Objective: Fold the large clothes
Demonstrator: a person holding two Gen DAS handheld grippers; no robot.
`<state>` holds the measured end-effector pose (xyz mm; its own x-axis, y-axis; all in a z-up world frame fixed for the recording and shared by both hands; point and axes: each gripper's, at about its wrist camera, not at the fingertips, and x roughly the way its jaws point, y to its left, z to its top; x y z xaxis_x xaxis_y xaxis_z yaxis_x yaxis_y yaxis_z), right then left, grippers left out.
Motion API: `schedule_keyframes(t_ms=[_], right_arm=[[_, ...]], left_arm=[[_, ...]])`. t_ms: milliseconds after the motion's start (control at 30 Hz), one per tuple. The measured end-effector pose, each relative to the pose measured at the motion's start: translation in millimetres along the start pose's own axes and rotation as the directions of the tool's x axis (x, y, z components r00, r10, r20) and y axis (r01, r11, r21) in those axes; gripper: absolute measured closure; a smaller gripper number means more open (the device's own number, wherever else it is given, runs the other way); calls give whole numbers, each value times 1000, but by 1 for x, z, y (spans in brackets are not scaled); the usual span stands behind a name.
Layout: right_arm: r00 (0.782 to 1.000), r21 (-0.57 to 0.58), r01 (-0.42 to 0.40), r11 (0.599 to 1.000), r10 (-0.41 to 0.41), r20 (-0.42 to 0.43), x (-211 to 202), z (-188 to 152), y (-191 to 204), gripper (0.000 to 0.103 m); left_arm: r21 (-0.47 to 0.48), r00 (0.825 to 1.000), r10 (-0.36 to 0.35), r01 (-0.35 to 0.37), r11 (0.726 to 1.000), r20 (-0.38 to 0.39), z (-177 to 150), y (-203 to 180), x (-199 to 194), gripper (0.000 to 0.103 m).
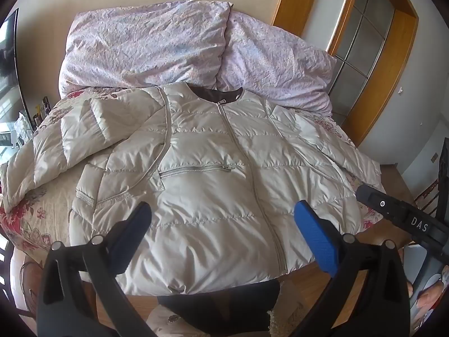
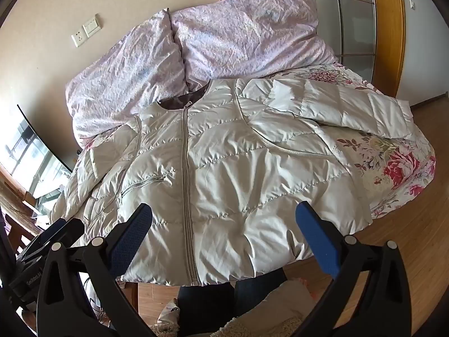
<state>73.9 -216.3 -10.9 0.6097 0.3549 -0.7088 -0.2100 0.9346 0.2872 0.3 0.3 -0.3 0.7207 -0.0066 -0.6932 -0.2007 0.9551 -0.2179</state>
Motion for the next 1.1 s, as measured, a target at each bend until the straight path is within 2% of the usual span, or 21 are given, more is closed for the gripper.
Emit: schedule_keyframes(t_ms=[1100], right_arm=[[1000, 1, -5, 1000, 5, -1, -1, 0, 0, 1]], left_arm=[[4, 1000, 5, -5, 1000, 7, 0, 0, 0, 2]])
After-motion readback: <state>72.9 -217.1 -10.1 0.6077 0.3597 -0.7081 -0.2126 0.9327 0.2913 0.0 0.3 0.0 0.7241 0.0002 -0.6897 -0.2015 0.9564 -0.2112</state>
